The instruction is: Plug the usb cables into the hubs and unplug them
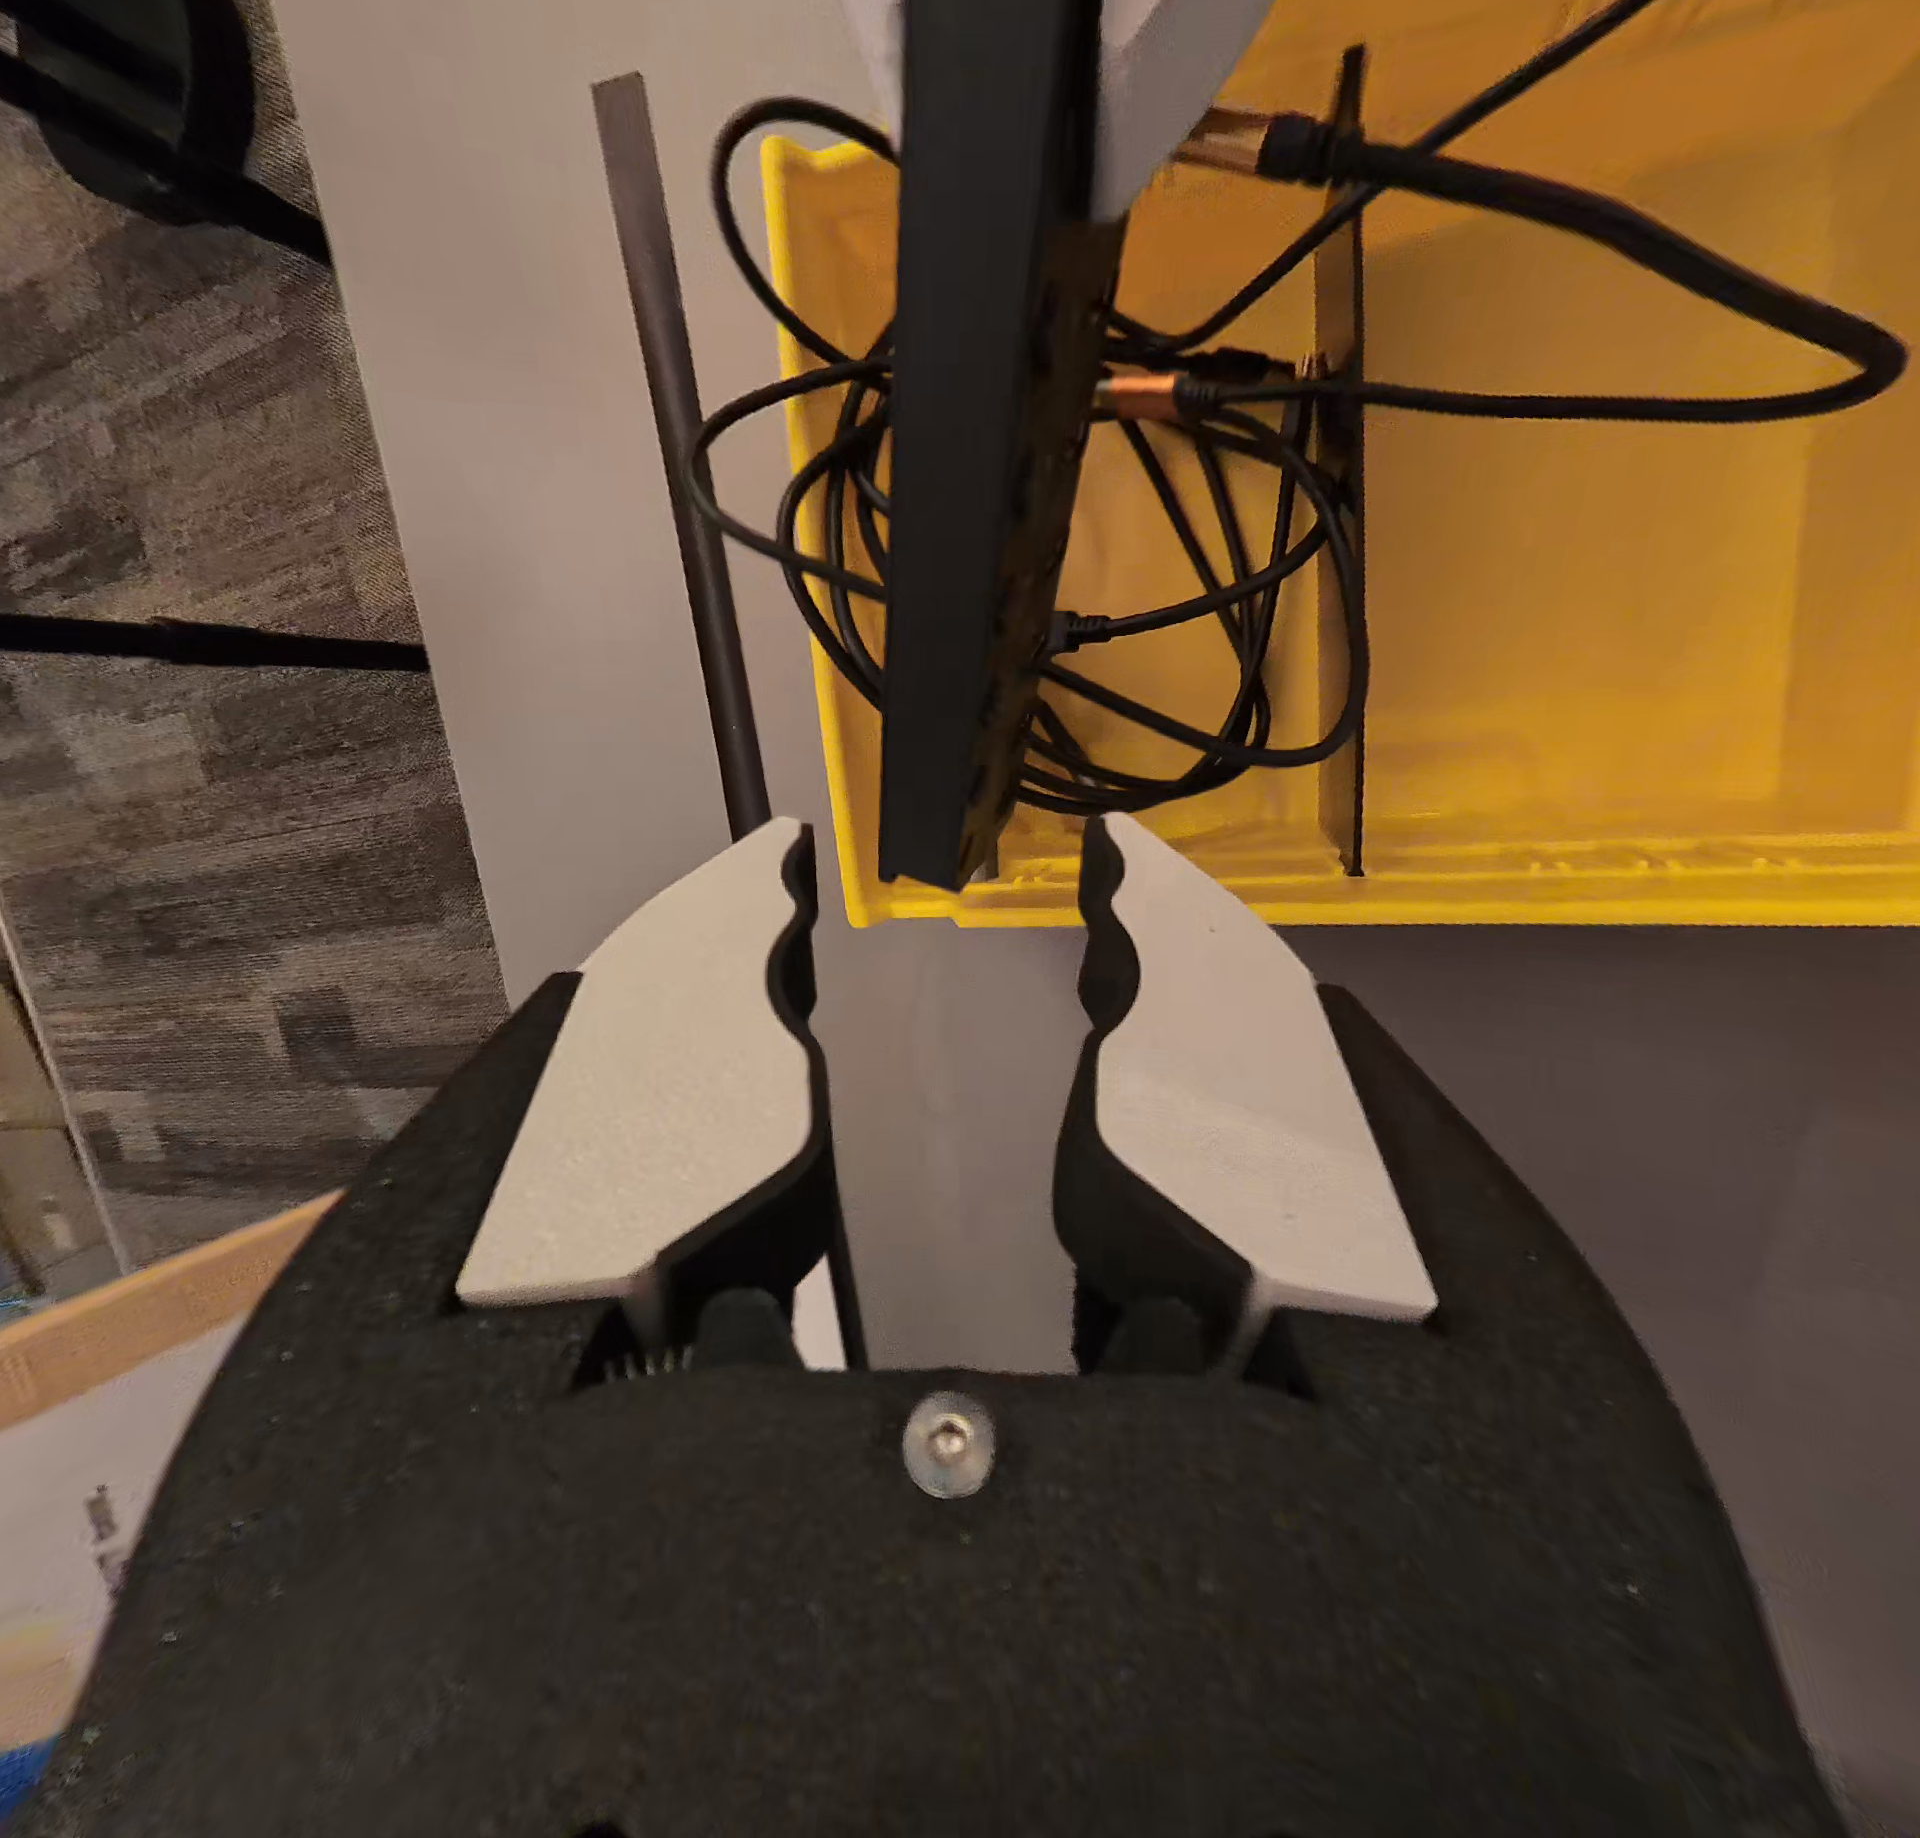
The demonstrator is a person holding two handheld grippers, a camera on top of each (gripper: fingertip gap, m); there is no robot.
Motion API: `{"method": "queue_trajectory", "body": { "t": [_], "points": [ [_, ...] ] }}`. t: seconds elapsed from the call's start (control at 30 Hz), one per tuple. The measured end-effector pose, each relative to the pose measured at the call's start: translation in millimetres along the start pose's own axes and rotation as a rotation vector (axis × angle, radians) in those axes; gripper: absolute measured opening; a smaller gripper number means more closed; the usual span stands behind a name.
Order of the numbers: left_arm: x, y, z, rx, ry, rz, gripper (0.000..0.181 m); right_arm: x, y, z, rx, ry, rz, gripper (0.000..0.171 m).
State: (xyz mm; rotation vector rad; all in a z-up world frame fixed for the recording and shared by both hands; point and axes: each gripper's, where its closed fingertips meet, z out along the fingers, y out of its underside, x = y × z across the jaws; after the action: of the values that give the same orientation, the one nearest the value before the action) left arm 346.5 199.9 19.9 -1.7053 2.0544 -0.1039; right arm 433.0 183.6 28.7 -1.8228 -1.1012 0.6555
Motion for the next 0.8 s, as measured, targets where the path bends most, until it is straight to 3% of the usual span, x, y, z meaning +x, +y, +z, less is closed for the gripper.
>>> {"method": "queue_trajectory", "body": {
  "t": [0.3, 0.47, 0.53, 0.73, 0.8],
  "points": [
    [31, 37, -38, 0.074, -0.015, -0.025, 0.036, -4, 21, 5, 0.001, -0.272, 0.324, 0.024],
    [66, 58, -45, 0.061, -0.009, 0.01, 0.036, 2, 61, 28, -0.169, -0.329, 0.527, 0.025],
    [78, 66, -45, 0.041, -0.012, 0.029, 0.036, 11, 60, 33, -0.143, -0.314, 0.594, 0.028],
    [105, 77, -58, 0.043, -0.03, 0.056, 0.036, 50, 52, 36, -0.103, 0.014, 0.358, 0.048],
    [109, 82, -65, 0.046, -0.042, 0.052, 0.036, 51, 37, 26, -0.033, 0.011, 0.363, 0.049]
  ]
}}
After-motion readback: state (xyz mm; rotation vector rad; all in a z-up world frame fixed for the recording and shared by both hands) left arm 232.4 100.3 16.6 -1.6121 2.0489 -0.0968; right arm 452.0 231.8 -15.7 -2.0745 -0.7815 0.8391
